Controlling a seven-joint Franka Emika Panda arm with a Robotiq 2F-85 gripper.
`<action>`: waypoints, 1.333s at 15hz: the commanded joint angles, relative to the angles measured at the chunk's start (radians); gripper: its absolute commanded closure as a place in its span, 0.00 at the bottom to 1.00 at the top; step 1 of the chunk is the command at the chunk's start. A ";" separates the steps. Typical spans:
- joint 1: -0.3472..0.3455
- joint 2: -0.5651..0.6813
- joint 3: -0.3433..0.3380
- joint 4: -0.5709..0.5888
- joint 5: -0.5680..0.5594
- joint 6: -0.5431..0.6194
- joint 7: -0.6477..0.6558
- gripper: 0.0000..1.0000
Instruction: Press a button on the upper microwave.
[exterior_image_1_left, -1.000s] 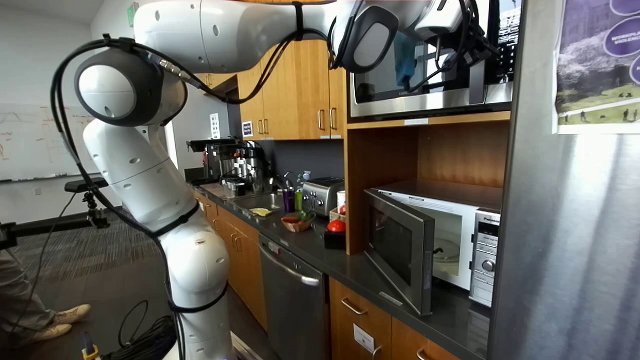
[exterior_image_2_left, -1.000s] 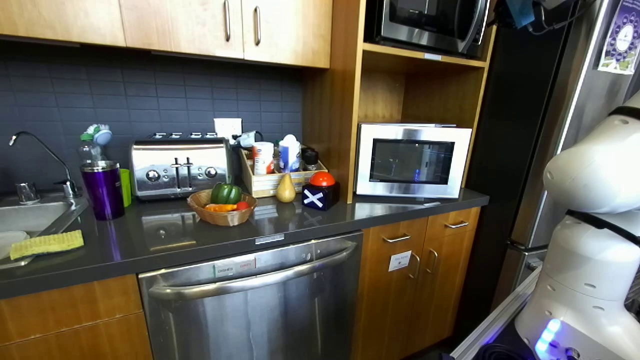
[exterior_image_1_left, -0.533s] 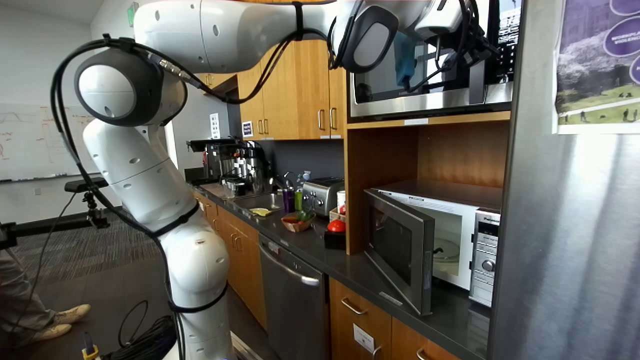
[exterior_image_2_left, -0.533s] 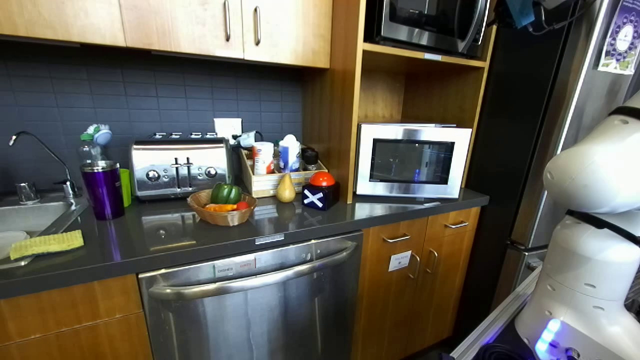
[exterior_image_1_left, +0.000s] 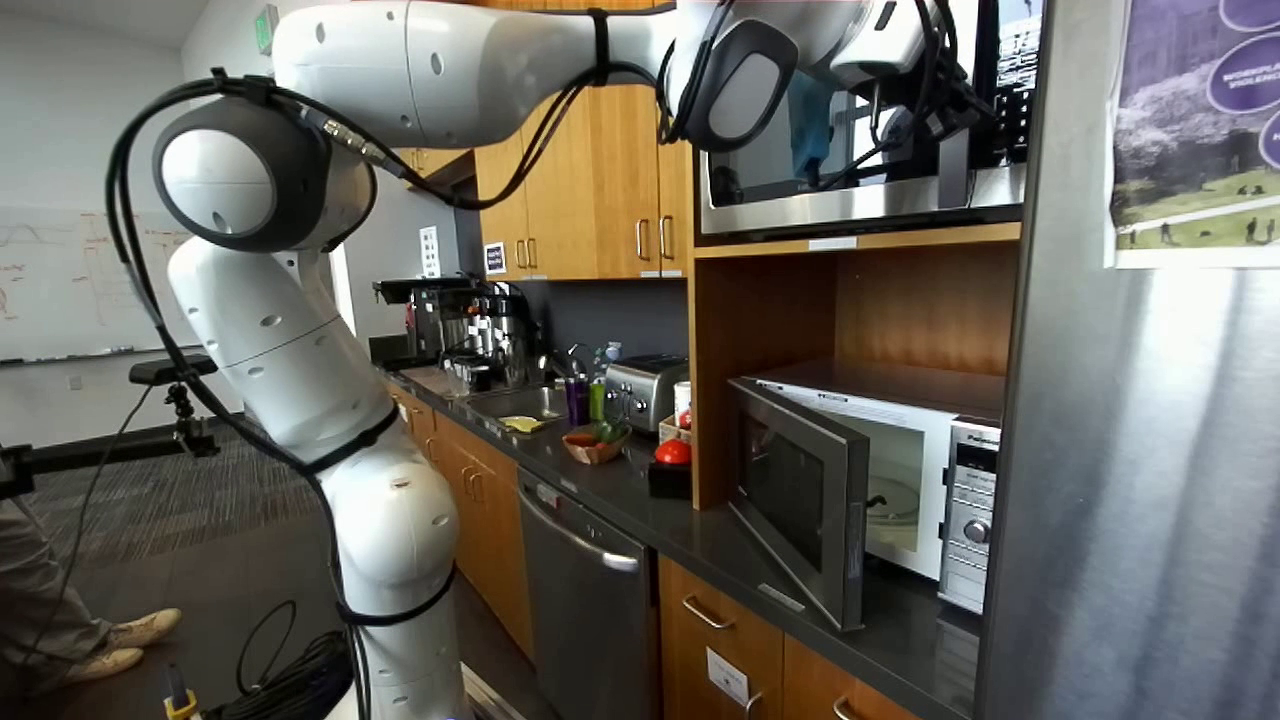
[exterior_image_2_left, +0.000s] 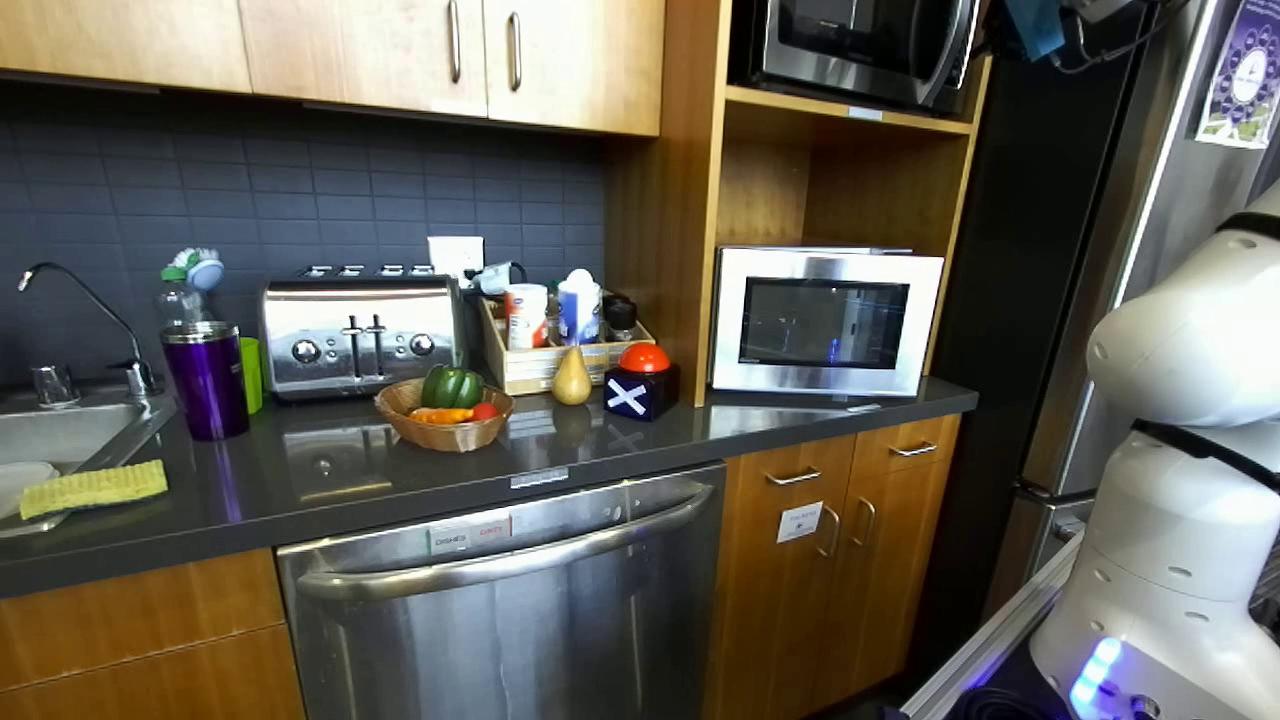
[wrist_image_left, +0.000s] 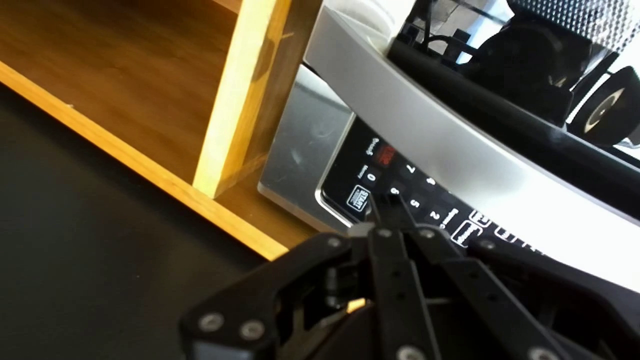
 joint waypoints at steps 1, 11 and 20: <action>0.010 0.003 0.010 -0.008 0.029 0.045 -0.032 1.00; 0.015 0.060 0.028 -0.002 0.017 0.185 -0.022 1.00; 0.012 0.108 0.030 0.034 0.016 0.222 -0.008 1.00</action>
